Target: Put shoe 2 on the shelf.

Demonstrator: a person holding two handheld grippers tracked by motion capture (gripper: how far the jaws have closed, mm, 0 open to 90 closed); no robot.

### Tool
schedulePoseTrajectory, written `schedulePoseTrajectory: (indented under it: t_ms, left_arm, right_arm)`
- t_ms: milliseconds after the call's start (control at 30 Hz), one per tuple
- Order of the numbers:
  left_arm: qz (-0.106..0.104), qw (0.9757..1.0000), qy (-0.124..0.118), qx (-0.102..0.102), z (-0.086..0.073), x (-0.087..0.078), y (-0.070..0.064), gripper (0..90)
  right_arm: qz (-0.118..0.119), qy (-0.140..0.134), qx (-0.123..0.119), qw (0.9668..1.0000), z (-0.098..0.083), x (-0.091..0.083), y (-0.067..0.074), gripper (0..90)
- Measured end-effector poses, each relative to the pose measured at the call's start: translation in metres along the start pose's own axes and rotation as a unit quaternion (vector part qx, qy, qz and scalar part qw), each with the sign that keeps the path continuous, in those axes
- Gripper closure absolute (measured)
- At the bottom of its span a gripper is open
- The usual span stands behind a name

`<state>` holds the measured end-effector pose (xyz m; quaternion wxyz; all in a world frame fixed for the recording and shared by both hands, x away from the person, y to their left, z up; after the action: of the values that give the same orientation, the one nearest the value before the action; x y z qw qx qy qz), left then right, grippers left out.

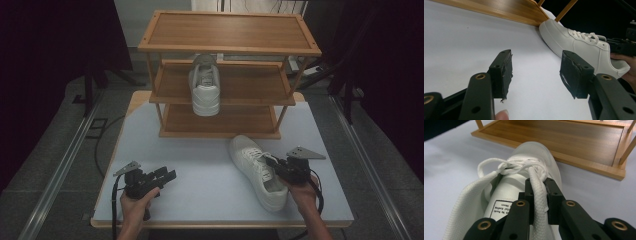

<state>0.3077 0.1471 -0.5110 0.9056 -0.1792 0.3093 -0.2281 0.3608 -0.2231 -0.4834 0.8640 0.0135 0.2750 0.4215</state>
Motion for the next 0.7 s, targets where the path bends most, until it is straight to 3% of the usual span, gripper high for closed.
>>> schedulePoseTrajectory:
  t_ms: [300,467,700]
  left_arm:
    - [-0.001,1.0000,0.002,-0.003,0.000,0.000,0.000,43.3]
    - [-0.001,1.0000,0.002,-0.004,-0.001,0.001,0.001,43.3]
    - [-0.002,1.0000,0.002,-0.005,0.000,0.000,0.001,43.4]
  right_arm:
    - [0.035,-0.027,0.019,0.9989,0.002,-0.002,0.018,82.6]
    - [0.064,-0.062,0.035,0.9954,0.013,-0.007,0.029,82.7]
    - [0.081,-0.098,0.046,0.9908,0.025,-0.015,0.039,82.7]
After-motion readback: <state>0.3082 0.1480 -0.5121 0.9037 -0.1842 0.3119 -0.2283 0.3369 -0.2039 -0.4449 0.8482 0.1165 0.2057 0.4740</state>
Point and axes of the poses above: each handheld gripper's, and its own axes: x roughly forward along the jaws, z roughly out of its top, y roughly to its left, the point moved 8 cm from there along x, roughly forward along the jaws, and after that the axes turned 15 degrees about z, right-handed, at the moved point
